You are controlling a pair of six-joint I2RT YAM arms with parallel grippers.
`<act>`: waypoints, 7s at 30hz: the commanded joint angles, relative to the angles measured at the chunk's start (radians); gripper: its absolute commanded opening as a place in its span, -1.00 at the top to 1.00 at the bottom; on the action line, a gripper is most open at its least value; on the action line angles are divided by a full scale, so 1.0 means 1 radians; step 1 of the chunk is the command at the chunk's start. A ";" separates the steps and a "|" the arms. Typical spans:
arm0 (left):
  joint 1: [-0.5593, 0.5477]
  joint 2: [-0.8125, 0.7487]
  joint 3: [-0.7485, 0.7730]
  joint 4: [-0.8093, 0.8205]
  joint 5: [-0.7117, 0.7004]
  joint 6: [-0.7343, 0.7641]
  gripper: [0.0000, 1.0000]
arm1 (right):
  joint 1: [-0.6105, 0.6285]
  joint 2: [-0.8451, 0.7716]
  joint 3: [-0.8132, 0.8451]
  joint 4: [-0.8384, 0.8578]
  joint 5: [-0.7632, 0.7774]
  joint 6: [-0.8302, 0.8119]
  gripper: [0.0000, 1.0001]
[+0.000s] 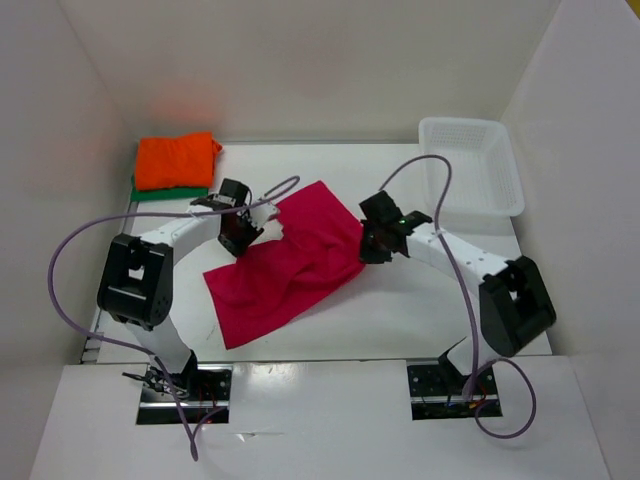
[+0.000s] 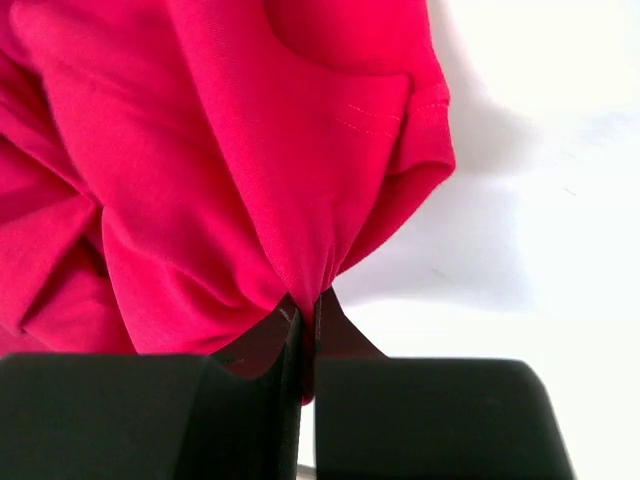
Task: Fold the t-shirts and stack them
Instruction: Flatten out the tshirt
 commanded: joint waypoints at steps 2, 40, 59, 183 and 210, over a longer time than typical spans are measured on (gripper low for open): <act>0.069 0.035 0.214 0.033 -0.021 -0.081 0.15 | -0.039 -0.151 -0.128 0.008 0.036 0.110 0.98; -0.466 -0.471 -0.528 -0.186 -0.134 0.769 -1.00 | -0.160 -0.199 0.025 -0.060 0.031 0.081 -0.48; -0.486 -0.234 -0.456 -0.030 -0.047 0.544 0.93 | -0.228 0.117 0.278 -0.055 0.097 -0.031 -0.48; 0.321 -0.430 0.363 0.081 0.196 0.123 1.00 | -0.261 -0.074 1.027 -0.422 0.262 -0.113 1.00; 0.284 -0.620 -0.312 -0.245 0.148 0.288 1.00 | -0.149 -0.653 -0.135 -0.298 0.056 0.258 1.00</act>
